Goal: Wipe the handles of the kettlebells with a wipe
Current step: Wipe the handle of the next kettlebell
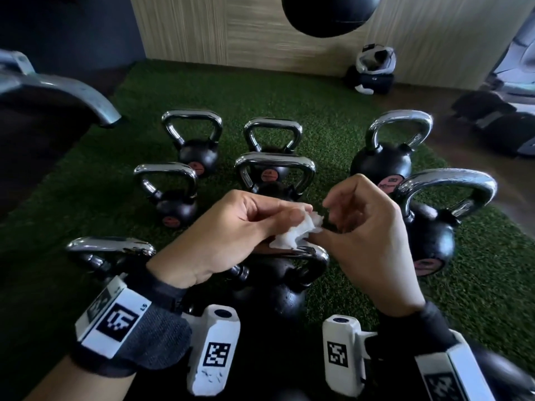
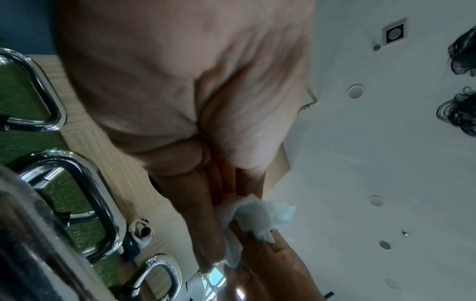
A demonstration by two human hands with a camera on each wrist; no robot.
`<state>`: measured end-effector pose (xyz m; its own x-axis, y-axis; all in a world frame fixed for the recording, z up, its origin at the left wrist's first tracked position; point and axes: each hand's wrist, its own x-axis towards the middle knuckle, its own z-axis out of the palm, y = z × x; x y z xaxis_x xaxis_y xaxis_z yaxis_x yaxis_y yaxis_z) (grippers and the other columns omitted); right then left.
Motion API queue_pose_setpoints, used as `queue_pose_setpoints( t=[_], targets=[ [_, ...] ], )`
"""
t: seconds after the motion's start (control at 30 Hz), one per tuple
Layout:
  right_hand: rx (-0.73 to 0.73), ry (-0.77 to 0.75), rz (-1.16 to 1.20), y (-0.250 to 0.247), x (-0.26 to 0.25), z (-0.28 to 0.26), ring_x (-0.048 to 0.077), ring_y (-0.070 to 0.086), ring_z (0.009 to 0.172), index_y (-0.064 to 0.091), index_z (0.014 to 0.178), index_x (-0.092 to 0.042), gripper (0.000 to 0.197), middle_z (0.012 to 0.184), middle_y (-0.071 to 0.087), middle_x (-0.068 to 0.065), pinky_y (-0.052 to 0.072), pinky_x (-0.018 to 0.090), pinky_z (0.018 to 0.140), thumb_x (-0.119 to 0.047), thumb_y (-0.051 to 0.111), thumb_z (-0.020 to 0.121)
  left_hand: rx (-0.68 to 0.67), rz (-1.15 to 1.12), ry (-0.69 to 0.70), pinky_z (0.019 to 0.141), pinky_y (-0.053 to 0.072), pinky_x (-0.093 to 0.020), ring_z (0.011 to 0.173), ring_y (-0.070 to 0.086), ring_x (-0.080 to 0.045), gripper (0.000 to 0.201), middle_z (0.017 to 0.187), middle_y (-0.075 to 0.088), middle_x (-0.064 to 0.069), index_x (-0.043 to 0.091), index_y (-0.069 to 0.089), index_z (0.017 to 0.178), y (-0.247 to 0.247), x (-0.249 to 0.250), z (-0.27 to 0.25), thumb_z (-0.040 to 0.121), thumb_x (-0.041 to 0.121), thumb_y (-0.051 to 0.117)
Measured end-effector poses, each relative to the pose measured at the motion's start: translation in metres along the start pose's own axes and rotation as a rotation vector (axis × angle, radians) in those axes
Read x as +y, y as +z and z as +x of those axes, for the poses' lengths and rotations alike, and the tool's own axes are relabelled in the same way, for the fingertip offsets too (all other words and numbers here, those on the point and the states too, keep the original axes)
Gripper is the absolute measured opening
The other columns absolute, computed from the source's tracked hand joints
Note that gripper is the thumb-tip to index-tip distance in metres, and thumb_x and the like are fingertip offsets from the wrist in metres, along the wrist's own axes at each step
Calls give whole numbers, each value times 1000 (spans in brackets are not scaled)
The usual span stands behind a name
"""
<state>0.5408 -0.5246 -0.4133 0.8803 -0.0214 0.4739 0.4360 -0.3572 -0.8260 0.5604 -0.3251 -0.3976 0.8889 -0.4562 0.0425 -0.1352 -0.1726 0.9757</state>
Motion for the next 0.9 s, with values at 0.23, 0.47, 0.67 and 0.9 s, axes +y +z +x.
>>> queue_pose_setpoints(
  t=[0.23, 0.47, 0.67, 0.9],
  targets=[
    [-141, 216, -24, -22, 50, -26, 24, 62, 68, 60, 122, -44, 73, 90, 70, 0, 55, 32, 66, -27, 97, 61, 389, 448, 206, 87, 61, -27, 98, 72, 6, 27, 112, 76, 22, 28, 77, 122, -21, -20, -19, 97, 35, 66],
    [-297, 501, -88, 5, 126, -60, 10, 74, 92, 73, 111, -38, 55, 101, 78, -12, 59, 47, 91, -44, 97, 61, 427, 771, 355, 80, 61, -26, 91, 74, 3, 26, 118, 77, 6, 15, 77, 123, 4, -65, -24, 98, 19, 71],
    [-210, 463, -81, 26, 137, -67, 5, 75, 85, 80, 96, -31, 31, 88, 80, -13, 60, 37, 85, -32, 94, 69, 530, 729, 375, 99, 54, -16, 114, 69, 3, 26, 124, 72, 12, 14, 77, 121, 3, -81, -30, 96, 10, 73],
    [-194, 422, -43, 27, 141, -71, 3, 75, 87, 80, 97, -36, 30, 90, 80, -17, 59, 32, 85, -31, 93, 70, 646, 664, 373, 94, 54, -12, 114, 69, 4, 29, 124, 73, 10, 13, 75, 125, -2, -99, -44, 96, 12, 68]
  ],
)
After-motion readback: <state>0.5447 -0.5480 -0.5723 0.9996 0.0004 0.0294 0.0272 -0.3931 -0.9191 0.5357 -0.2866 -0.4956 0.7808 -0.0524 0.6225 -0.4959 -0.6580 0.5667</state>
